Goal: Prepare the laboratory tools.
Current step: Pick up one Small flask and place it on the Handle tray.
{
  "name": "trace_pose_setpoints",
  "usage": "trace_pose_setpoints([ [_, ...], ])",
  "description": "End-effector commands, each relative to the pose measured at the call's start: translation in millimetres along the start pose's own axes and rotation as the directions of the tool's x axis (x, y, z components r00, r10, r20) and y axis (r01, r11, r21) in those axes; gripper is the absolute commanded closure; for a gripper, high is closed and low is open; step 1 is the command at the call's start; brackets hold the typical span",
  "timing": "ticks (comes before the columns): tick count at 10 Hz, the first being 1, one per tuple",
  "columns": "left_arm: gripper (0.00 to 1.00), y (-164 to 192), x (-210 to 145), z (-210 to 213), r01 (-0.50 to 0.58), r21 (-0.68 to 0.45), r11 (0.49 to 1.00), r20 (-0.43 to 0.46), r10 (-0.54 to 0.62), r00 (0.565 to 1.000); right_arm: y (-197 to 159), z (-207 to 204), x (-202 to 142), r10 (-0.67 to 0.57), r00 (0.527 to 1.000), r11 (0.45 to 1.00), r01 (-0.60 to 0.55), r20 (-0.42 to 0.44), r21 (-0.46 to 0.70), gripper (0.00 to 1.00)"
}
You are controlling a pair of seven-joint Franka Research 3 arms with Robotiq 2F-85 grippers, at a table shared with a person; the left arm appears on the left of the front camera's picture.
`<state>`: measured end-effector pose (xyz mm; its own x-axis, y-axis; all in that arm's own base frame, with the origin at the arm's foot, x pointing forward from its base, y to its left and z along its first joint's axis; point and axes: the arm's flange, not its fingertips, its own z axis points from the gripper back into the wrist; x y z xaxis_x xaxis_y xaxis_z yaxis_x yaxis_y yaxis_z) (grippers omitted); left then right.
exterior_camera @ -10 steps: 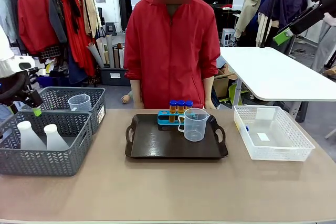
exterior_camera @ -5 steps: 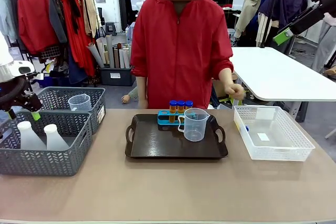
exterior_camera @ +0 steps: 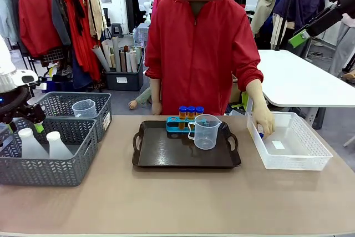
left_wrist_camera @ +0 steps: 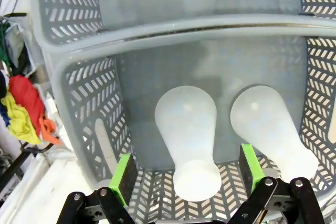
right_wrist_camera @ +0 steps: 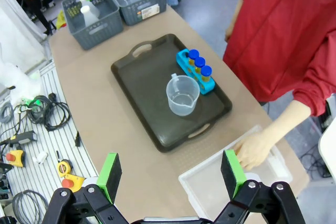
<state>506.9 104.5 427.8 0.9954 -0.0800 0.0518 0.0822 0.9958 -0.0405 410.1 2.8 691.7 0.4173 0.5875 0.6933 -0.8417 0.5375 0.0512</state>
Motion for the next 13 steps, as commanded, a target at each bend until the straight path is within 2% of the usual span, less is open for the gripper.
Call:
trace_pose_setpoints([
  [1, 0.00, -1.1, -5.5, -5.0, -0.029, -0.001, 1.000, 0.013, 0.029, 0.999, 0.7, 0.6, 1.1, 0.000, 1.000, 1.000, 0.000, 0.006, 0.006, 0.00],
  [6, 0.00, -1.1, -19.1, -11.0, -0.041, -0.001, 0.999, 0.002, 0.041, 0.999, 0.7, 0.6, 1.1, 0.000, 1.000, 1.000, 0.000, 0.006, 0.006, 0.00],
  [11, 0.97, -1.8, -17.4, -11.1, -0.034, 0.029, 0.999, 0.022, 0.033, 0.999, 0.7, 0.6, 1.1, 0.000, 1.000, 1.000, 0.000, 0.006, 0.006, 0.00],
  [13, 1.00, -2.0, -16.5, -12.5, -0.031, 0.029, 0.999, 0.024, 0.030, 0.999, 0.7, 0.6, 1.1, 0.000, 1.000, 1.000, 0.000, 0.006, 0.006, 0.00],
])
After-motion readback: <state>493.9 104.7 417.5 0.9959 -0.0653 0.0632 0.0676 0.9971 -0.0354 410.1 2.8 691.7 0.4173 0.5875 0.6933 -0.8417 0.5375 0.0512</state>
